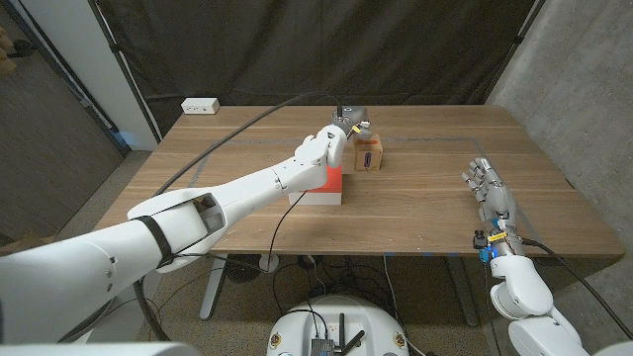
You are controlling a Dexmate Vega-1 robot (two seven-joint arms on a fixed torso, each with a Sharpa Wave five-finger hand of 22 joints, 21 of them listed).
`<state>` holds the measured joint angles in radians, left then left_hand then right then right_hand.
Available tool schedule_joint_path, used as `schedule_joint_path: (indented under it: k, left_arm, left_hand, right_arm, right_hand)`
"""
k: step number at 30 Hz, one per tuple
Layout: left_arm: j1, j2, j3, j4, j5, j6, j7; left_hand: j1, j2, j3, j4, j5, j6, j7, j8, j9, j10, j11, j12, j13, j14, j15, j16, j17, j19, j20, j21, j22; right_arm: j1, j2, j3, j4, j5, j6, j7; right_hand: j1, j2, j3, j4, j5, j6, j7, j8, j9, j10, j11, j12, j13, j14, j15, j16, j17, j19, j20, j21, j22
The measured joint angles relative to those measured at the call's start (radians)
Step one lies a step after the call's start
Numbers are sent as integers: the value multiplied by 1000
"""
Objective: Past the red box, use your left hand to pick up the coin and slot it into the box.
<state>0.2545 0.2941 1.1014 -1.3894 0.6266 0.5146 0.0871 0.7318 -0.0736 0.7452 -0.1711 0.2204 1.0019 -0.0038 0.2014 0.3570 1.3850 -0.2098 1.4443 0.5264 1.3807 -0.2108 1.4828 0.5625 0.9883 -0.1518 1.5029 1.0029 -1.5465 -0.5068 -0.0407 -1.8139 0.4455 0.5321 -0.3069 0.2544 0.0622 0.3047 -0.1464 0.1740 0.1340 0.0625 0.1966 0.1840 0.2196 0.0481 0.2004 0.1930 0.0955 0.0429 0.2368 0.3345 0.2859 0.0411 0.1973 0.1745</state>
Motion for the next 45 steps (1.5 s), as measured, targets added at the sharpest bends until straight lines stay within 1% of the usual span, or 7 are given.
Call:
schedule_joint_path:
  k: [12, 13, 25, 32, 33, 36, 45]
  left_arm:
    - [112, 99, -154, -176, -10, -5, 16]
    - [129, 110, -171, -196, -88, -37, 102]
    - [326, 220, -365, -380, -204, -98, 218]
    - [442, 275, -468, -460, -278, -144, 266]
    - [452, 278, -476, -466, -278, -144, 266]
    - [496, 300, -515, -491, -324, -171, 286]
    - [623, 353, -628, -550, -465, -257, 310]
  left_hand:
    - [-55, 40, 14, 14, -1, 0, 0, 0, -14, -23, 0, -36, -31, -34, -1, -25, -21, -18, 7, -35, -15]
    - [-61, 45, 14, 14, -6, 0, 0, 0, -14, -31, -1, -45, -37, -44, 0, -33, -29, -26, 10, -44, -29]
    - [-92, 126, -24, -1, -21, -59, -1, -8, -2, -142, 44, -258, -230, -202, -8, -195, -211, -116, 36, -163, -304]
    - [-204, 187, -2, 25, -21, -106, 5, 12, -16, -243, 99, -474, -294, -389, 45, -408, -341, -279, 74, -260, -476]
    - [-228, 189, 13, 23, -21, -108, 7, 17, -20, -359, 68, -507, -300, -416, 57, -453, -360, -313, 81, -278, -504]
    - [-277, 190, 41, 21, -21, -132, 10, 23, -27, -441, 46, -573, -308, -466, 79, -559, -387, -387, 92, -315, -566]
    - [-350, 158, 83, 0, -21, -225, 32, 16, -53, -628, 88, -759, -331, -644, 127, -798, -391, -560, 132, -400, -712]
  right_arm:
    - [4, 1, -9, -24, -27, -23, -17]
    - [4, 2, -11, -32, -30, -26, -19]
    - [13, 12, -32, -63, -78, -48, -49]
    - [22, 18, -47, -71, -102, -60, -64]
    - [22, 18, -47, -71, -104, -61, -65]
    - [29, 22, -57, -71, -110, -64, -69]
    - [52, 38, -91, -72, -124, -74, -84]
  right_hand:
    - [0, 0, 0, 0, 0, 0, 0, 0, 0, 5, 6, 0, 0, 0, 0, 0, 0, 4, 4, 0, 0]
    - [0, 0, 0, 0, 0, 0, 0, 0, 0, 5, 6, 0, 0, 0, 0, 0, 0, 4, 4, 0, 0]
    - [0, 0, 0, 0, 0, 9, 2, 0, 0, 9, 2, 0, 0, 0, 0, 0, 0, 3, 3, 0, 0]
    - [0, 0, 0, 0, 0, 12, -1, 0, 0, 9, 2, 0, 0, 5, 5, 0, 0, 8, 0, 2, 0]
    - [0, 0, 0, 0, 0, 14, -4, 0, 0, 9, 2, 0, 0, 8, 3, 4, 0, 13, 2, 6, 0]
    - [0, 0, 0, 0, 0, 20, -1, 0, 0, 12, -2, 0, 0, 14, -1, 4, 0, 20, 2, 8, 0]
    - [0, 0, 0, 0, 0, 33, 2, 8, 0, 25, 0, 0, 0, 23, -2, 8, 0, 30, 2, 10, 0]
